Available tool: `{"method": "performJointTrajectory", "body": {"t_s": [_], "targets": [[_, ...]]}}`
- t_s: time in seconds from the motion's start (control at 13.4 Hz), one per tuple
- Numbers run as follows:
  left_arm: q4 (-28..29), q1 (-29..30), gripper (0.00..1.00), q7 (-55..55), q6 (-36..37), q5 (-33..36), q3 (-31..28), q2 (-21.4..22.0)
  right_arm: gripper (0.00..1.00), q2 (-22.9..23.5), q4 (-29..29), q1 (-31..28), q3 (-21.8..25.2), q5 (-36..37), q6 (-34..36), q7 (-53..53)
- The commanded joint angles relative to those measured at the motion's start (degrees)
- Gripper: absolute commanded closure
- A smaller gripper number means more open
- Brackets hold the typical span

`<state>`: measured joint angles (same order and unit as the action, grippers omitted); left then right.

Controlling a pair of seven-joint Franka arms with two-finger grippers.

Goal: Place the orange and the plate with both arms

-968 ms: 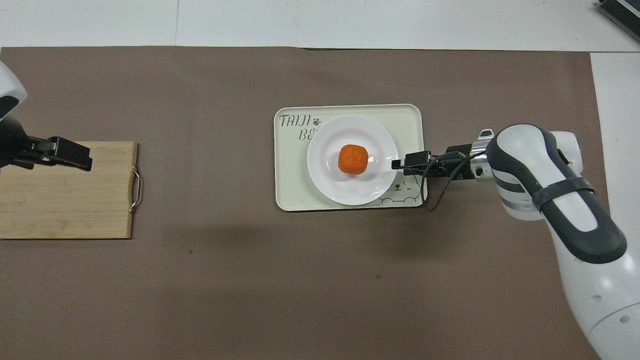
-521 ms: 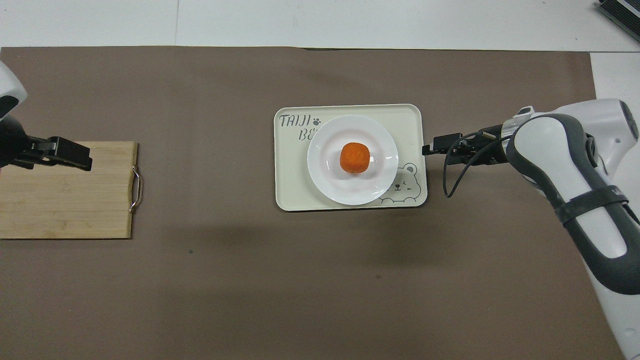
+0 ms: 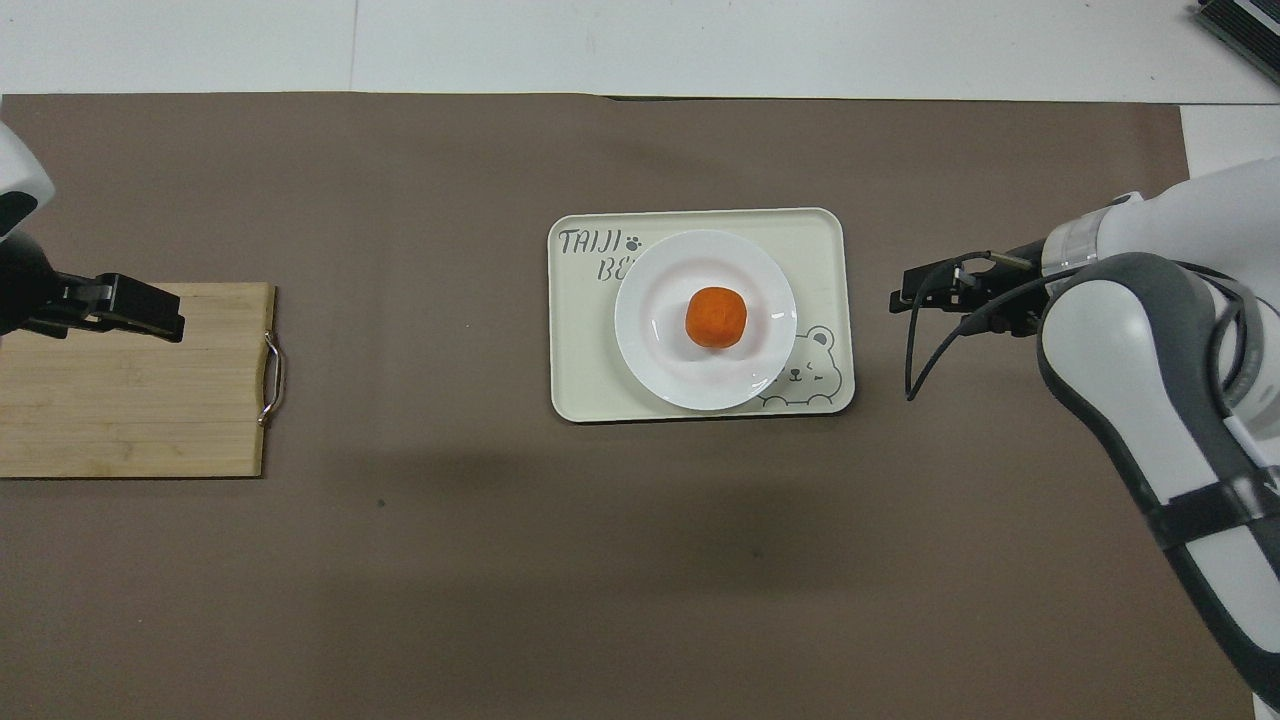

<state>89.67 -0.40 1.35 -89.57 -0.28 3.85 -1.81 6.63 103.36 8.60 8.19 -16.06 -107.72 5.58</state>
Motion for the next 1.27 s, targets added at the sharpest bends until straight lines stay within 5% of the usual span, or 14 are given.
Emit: {"method": "performJointTrajectory", "body": {"t_s": [0.0, 0.22, 0.74, 1.19], "targets": [[-1.6, 0.49, 0.0, 0.32, 1.41, 0.9, 0.28, -0.74, 0.0, -3.71, -0.97, -1.12, 0.07, 6.72, 3.48, 0.92], [-1.6, 0.49, 0.0, 0.32, 1.41, 0.9, 0.28, -0.74, 0.0, -6.19, -2.19, -1.21, 0.33, 9.64, 5.67, 0.66], [-1.6, 0.49, 0.0, 0.32, 1.41, 0.9, 0.37, -0.74, 0.0, -5.31, -16.25, -0.34, -0.63, 14.75, 18.41, 0.48], [-1.6, 0.49, 0.0, 0.32, 1.41, 0.9, 0.28, -0.74, 0.0, -8.21, -12.4, -0.51, -0.55, 15.09, 19.74, -2.68]]}}
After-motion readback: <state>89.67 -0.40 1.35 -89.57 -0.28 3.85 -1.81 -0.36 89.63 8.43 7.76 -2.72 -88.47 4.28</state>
